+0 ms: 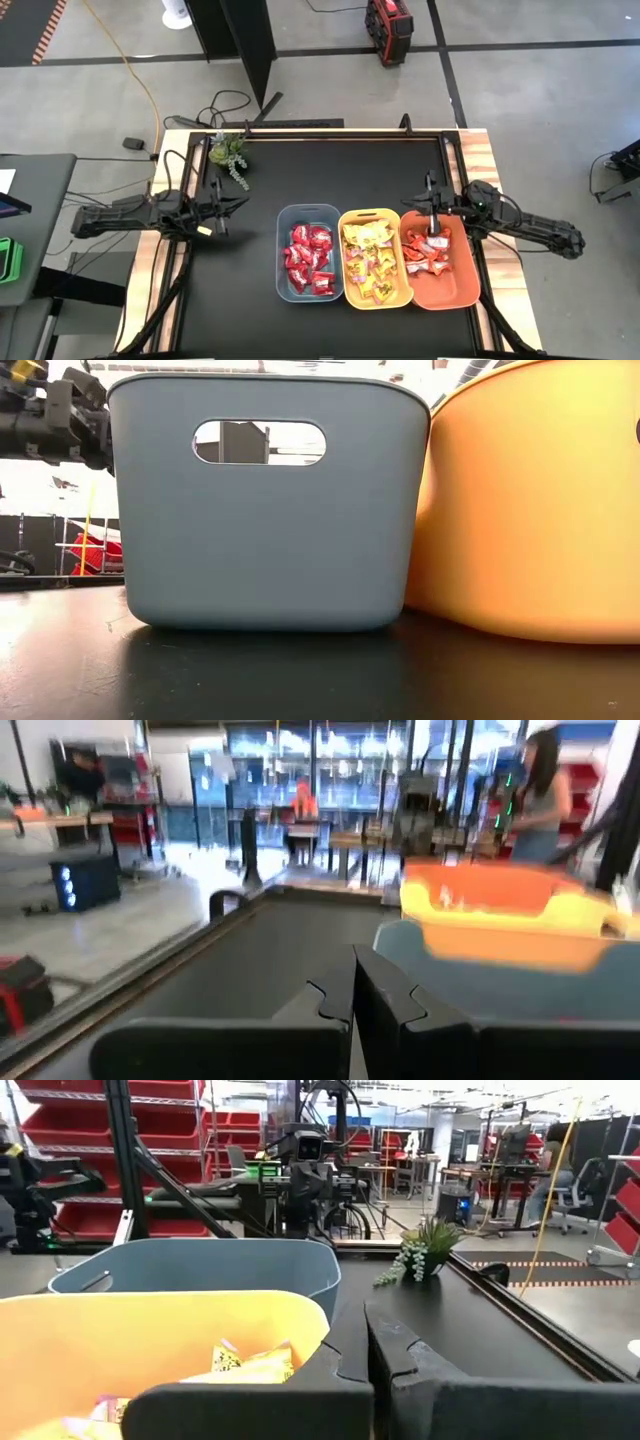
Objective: Sort candy
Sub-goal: Return to Home Position
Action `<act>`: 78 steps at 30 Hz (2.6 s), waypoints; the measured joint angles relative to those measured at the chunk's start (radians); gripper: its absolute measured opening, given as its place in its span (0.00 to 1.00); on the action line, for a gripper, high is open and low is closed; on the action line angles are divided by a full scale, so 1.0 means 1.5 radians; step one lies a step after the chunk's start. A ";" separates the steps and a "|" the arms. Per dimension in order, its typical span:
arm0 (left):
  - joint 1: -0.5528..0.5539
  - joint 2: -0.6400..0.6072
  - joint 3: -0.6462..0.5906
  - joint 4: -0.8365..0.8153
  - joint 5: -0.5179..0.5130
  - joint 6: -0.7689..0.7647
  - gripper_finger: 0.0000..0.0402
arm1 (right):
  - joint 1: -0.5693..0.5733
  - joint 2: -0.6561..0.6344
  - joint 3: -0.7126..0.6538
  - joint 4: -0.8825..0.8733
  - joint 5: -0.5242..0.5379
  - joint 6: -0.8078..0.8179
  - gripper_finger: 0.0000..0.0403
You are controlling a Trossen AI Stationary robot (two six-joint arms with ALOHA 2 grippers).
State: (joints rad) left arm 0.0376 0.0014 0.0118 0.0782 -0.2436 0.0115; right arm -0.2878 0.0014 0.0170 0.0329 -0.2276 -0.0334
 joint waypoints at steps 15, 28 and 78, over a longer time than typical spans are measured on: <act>-0.004 0.013 0.007 -0.030 0.001 -0.015 0.01 | 0.000 0.004 0.000 -0.001 0.011 -0.013 0.07; -0.004 0.013 0.007 -0.033 0.001 -0.028 0.01 | 0.000 0.004 -0.001 0.001 0.011 -0.013 0.10; -0.004 0.013 0.007 -0.034 0.001 -0.028 0.01 | 0.000 0.004 -0.001 0.001 0.011 -0.013 0.10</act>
State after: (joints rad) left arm 0.0322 0.0212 0.0218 0.0274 -0.2424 -0.0303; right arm -0.2878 0.0071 0.0154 0.0345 -0.2115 -0.0526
